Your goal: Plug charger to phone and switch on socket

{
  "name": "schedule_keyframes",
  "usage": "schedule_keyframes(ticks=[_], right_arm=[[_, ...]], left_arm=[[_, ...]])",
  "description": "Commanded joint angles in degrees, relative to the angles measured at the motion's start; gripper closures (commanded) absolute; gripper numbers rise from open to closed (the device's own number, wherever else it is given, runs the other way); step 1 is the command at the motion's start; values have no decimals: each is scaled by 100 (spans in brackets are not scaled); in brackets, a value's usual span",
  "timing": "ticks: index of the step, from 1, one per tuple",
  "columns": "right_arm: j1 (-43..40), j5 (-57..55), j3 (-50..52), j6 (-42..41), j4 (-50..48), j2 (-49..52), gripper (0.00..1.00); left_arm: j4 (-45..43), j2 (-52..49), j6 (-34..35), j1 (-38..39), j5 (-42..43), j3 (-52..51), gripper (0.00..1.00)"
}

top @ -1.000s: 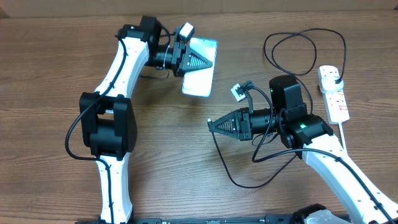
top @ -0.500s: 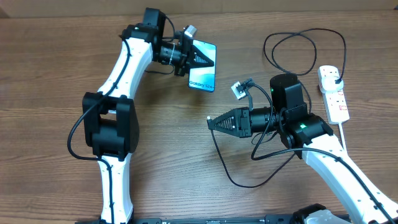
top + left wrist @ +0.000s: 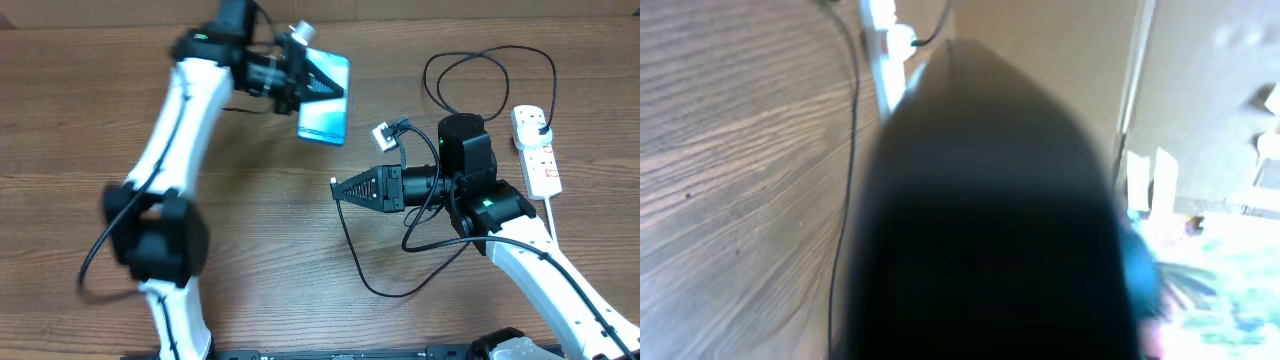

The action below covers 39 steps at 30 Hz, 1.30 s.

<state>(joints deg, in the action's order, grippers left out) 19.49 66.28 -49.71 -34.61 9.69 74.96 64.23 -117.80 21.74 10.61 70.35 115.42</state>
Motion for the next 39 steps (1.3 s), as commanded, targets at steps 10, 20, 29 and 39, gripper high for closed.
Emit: schedule_keyframes(ticks=[10,20,29,39], right_arm=[[70,826,-87,-55,-133,-17,96],[328,728,-87,-885,-1488,-17,96],[328,286,-87,-1213,-2142,-17,96],[192,109,-87,-1537,-2763,-17,96]], left_arm=[[931,968,-970,-155,-291,-151,96],[-1325,968,979,278,-487,-634,96],[-1755,970,1429,393,-107,-636,96],[-1965,970,1425,236,719,-636,96]])
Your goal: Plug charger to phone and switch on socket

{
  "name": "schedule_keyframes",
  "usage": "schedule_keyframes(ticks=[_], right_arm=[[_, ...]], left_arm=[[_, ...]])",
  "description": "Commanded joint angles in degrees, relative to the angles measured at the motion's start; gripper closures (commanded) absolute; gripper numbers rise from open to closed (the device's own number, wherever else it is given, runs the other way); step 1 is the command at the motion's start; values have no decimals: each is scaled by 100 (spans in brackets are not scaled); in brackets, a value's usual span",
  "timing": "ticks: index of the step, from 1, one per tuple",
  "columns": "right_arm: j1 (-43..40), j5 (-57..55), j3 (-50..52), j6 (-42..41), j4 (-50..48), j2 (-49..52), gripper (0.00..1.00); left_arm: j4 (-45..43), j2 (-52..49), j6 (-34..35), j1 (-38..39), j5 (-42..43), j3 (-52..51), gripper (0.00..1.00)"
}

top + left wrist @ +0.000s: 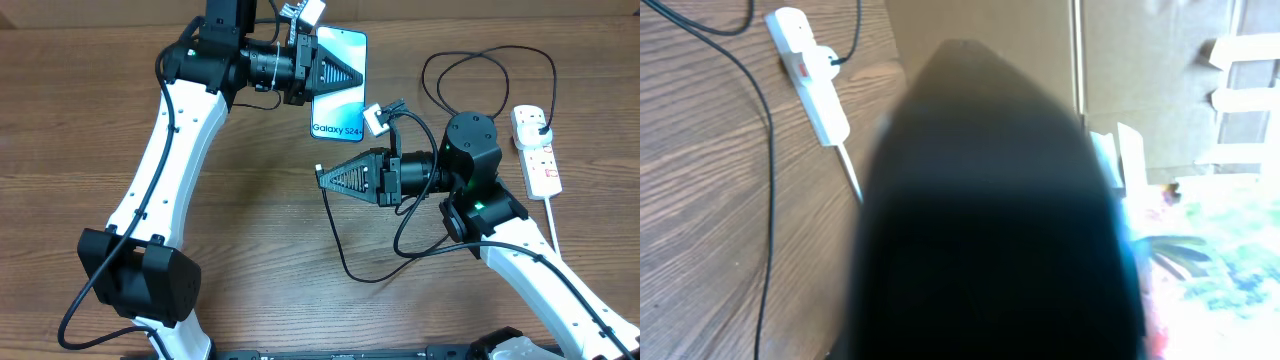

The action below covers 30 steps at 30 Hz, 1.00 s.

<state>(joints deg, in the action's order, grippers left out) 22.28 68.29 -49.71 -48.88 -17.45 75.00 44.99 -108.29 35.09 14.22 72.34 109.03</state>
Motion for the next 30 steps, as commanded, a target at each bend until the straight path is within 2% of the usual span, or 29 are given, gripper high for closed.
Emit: schedule_keyframes(ticks=[1,22,30], right_arm=[[-109,-94,-87,-109,-55,-22,96],[-114,-743,-87,-219,-645,-20,96],[-114,-1003,-87,-223,-562,-20,96]], left_arm=[[-48,20,90,-149,577,2,96],[-155,20,70,-181,879,2,96],[-157,20,94,-177,940,2,96]])
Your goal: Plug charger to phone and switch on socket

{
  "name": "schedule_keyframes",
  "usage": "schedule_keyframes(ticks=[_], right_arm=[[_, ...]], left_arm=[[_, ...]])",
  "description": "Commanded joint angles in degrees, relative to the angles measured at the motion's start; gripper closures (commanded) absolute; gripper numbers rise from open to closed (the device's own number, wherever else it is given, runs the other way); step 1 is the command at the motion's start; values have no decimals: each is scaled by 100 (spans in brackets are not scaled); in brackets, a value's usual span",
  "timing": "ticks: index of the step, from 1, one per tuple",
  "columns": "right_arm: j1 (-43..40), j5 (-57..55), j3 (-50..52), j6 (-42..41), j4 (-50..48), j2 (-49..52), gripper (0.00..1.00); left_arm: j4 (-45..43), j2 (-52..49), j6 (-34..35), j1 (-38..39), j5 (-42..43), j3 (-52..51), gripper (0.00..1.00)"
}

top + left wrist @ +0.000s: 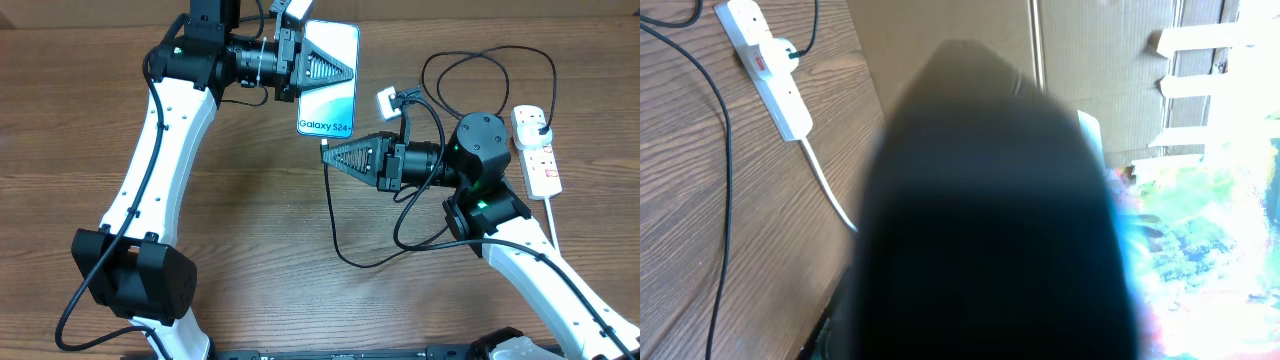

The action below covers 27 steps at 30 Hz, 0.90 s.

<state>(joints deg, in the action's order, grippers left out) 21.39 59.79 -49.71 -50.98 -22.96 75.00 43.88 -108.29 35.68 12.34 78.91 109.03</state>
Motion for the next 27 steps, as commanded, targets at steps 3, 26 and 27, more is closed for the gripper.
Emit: schedule_keyframes(ticks=[3,26,27], right_arm=[[-24,-219,-87,-28,-15,-20,96],[-24,-964,-87,-678,-291,-20,96],[-24,-1038,-87,-756,-291,-20,96]], left_arm=[[-46,20,61,11,278,2,96],[-46,20,-282,11,229,2,96],[-46,20,-321,11,210,2,96]])
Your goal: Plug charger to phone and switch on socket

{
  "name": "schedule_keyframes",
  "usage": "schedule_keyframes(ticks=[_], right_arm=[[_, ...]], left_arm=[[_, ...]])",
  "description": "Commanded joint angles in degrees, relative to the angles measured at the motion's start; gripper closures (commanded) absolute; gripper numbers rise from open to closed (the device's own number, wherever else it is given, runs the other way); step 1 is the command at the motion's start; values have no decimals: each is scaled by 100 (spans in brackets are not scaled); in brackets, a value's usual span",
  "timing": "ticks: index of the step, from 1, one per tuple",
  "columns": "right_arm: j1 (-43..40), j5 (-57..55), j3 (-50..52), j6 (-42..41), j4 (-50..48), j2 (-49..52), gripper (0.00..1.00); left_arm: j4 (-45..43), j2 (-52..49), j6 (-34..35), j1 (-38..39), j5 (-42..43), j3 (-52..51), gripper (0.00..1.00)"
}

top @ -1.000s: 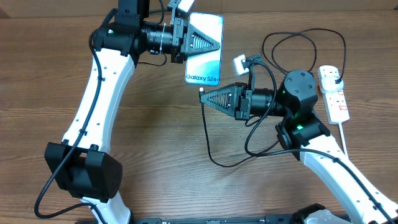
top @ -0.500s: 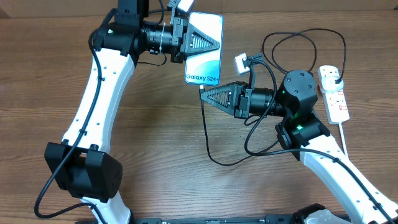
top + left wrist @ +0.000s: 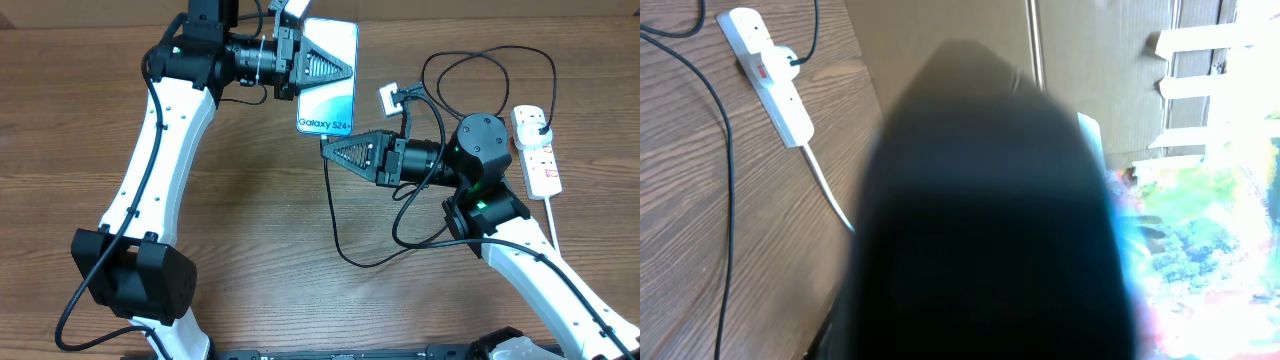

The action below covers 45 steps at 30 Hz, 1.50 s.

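Observation:
My left gripper (image 3: pixel 350 71) is shut on the light blue phone (image 3: pixel 328 100) and holds it above the table, the end printed "Galaxy S24+" facing the near side. In the left wrist view the phone (image 3: pixel 990 220) is a dark blur that fills most of the picture and hides the fingers. Shut on the plug end of the black charger cable (image 3: pixel 335 215), my right gripper (image 3: pixel 325 146) has its tip just below the phone's lower edge. Whether plug and phone touch cannot be told. At the right edge lies the white socket strip (image 3: pixel 535 150), also seen as the strip (image 3: pixel 768 75).
The charger cable loops over the table below my right gripper and again at the back right (image 3: pixel 490 70), running to a plug in the socket strip. A cardboard wall (image 3: pixel 940 20) stands beyond the table's far edge.
Hardly anything differs. The right gripper with the plug is slightly nearer the phone's lower edge. The left gripper keeps the phone in the same place.
First the left gripper held the phone tilted, with the right gripper and plug well below it. Then the phone was turned with its lower end toward the right gripper, which had come closer. By now the plug's tip is just under the phone's lower edge.

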<state>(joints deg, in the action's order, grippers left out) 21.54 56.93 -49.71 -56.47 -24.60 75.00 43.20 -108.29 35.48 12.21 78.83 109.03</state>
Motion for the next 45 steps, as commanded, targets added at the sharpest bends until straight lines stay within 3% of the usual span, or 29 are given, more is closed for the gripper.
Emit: schedule_keyframes(ticks=[1,16,43,45], right_arm=[[-39,-831,-87,-234,-127,-20,96],[-33,-1921,-87,-291,-170,-20,96],[-39,-1991,-90,81,-841,-20,96],[-42,-1912,-90,136,-839,-20,90]], left_arm=[[24,20,-378,24,195,2,96],[52,20,-570,275,-114,2,96],[476,20,-595,293,262,2,96],[476,20,-595,293,175,2,96]])
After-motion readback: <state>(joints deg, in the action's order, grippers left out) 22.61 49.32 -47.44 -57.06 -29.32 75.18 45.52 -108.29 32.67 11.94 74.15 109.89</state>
